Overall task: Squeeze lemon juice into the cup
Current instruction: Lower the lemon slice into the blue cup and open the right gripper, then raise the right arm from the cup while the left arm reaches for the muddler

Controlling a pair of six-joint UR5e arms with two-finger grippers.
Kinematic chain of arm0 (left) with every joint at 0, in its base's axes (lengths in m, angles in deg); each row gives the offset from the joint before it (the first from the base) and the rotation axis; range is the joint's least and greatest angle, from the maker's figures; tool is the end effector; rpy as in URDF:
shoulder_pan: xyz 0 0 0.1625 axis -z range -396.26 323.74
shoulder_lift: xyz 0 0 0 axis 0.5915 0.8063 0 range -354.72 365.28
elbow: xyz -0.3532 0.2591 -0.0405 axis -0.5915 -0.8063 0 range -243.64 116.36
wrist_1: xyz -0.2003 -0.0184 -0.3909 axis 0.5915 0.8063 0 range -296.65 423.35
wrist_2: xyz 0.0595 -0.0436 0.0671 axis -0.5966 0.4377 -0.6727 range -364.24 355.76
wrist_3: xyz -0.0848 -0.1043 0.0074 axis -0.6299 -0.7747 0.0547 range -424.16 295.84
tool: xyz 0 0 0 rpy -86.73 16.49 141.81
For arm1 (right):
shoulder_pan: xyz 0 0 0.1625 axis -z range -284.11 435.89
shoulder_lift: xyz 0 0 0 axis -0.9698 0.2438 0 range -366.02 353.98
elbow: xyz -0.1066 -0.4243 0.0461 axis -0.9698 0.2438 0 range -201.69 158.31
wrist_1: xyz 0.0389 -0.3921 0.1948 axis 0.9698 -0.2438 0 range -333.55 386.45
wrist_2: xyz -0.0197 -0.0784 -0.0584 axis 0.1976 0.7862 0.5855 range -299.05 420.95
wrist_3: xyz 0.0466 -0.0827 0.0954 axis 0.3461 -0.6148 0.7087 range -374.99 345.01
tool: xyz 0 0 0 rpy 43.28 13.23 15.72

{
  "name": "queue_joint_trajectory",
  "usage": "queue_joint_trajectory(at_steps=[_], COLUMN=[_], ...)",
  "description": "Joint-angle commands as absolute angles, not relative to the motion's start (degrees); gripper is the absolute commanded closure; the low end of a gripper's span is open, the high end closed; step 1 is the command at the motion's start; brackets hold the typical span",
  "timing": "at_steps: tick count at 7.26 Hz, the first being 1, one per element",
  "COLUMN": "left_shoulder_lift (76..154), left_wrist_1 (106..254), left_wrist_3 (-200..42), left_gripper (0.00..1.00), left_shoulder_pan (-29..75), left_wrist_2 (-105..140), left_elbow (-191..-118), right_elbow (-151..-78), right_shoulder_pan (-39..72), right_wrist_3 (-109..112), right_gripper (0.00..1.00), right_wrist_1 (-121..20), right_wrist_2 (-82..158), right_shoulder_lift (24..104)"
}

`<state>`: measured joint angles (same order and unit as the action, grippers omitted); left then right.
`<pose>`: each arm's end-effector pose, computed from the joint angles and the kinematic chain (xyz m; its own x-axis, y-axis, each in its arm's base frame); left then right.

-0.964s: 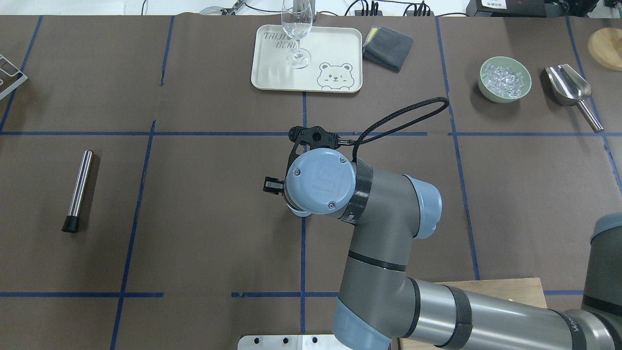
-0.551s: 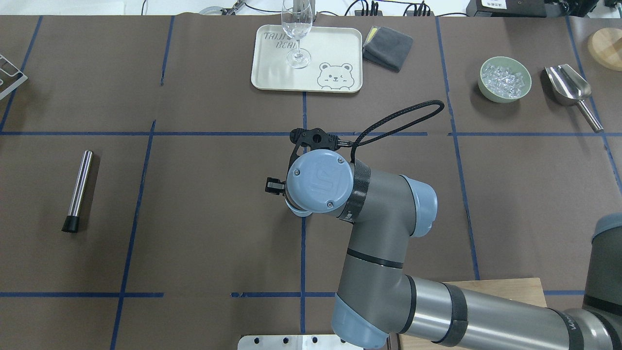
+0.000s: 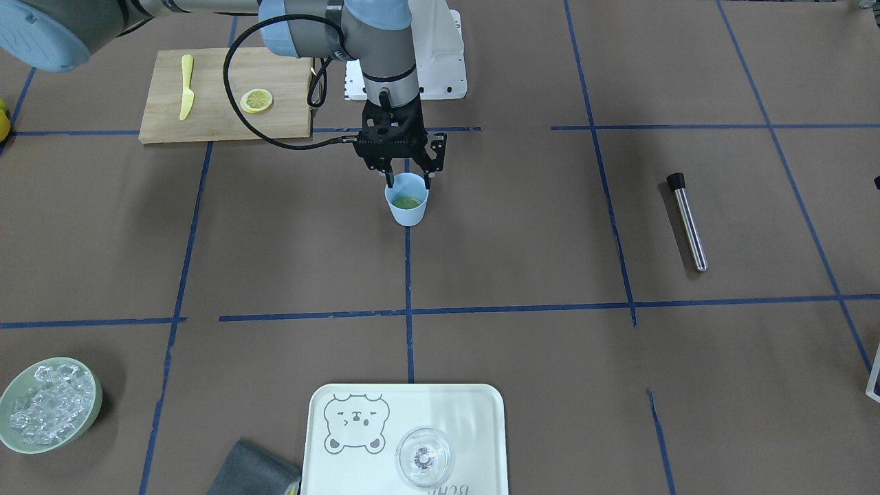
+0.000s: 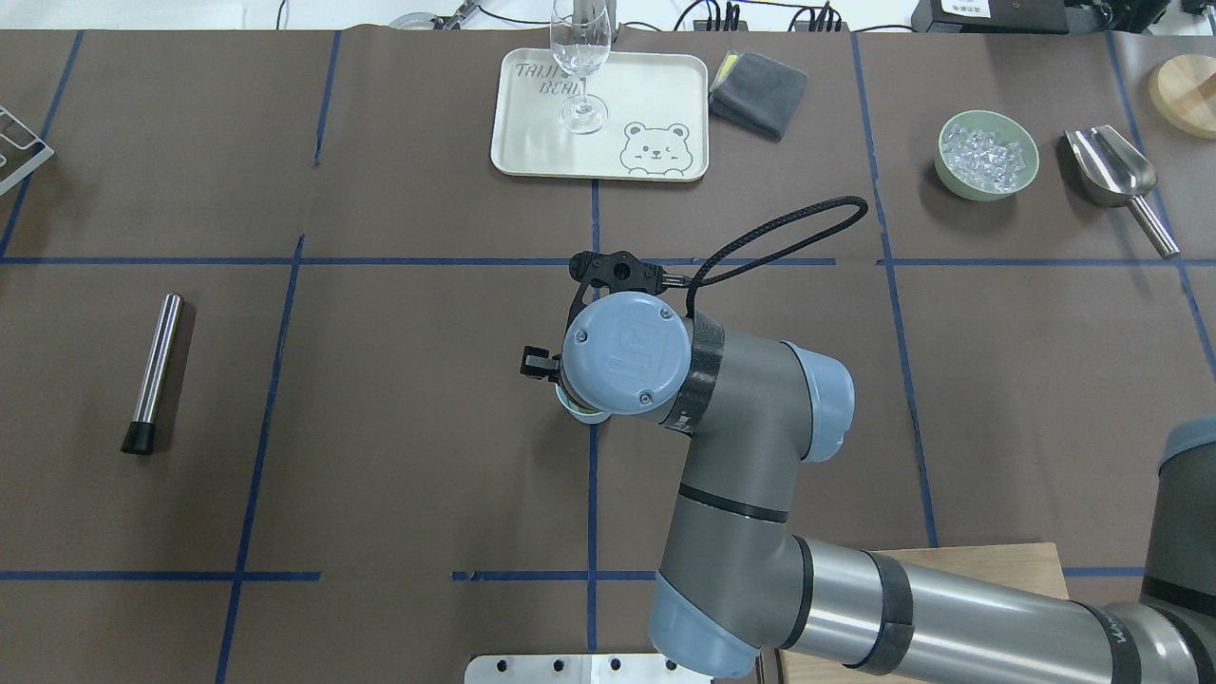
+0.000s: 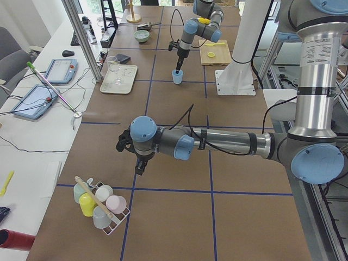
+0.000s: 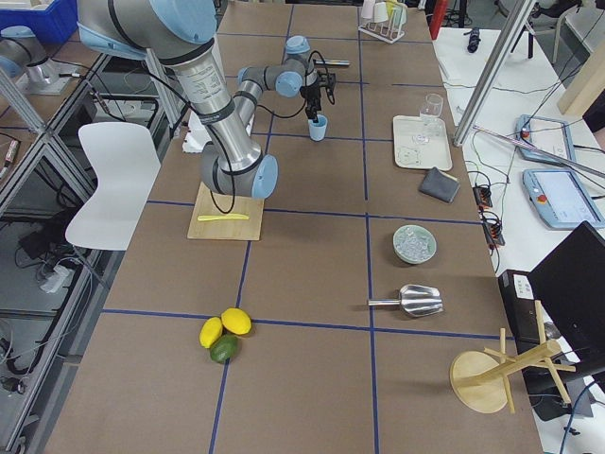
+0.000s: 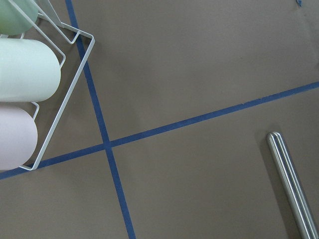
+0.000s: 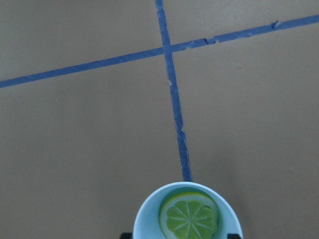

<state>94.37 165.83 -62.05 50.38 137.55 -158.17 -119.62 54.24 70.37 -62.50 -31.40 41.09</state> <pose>0.0036 -0.5307 0.6283 0.6022 0.2888 -0.7442 -0.0784 0.9491 0.3049 -0.6326 -0.3887 0.1648 0.5994 0.1509 0.7861 -0.2910 0.9559 0.0384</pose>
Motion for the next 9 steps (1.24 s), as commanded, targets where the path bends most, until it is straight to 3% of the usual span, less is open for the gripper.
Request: queue_joint_trajectory(at_steps=[1,4,7,9], left_shoulder_lift=[94.67,95.46,101.31,103.28], left_wrist_1=[165.83,173.25,178.40,178.40], left_wrist_3=[-62.23,-78.14,-107.47,-109.60], left_gripper=[0.00,0.00,0.00,0.00], left_shoulder_pan=[50.14,39.19,25.22,21.59], left_wrist_2=[137.71,137.54,128.51,126.04], left_elbow=[-157.86,-157.60,-154.98,-152.33], right_elbow=[-120.04,-130.54,-132.43,-132.52], right_shoulder_pan=[52.53,42.44,33.46,33.26], right_wrist_3=[69.83,64.34,53.15,53.13], right_gripper=[0.00,0.00,0.00,0.00], right_wrist_1=[-62.41,-62.32,-62.32,-62.32], right_wrist_2=[-35.08,-47.57,-56.37,-56.21], right_shoulder_lift=[41.09,50.36,56.64,56.82])
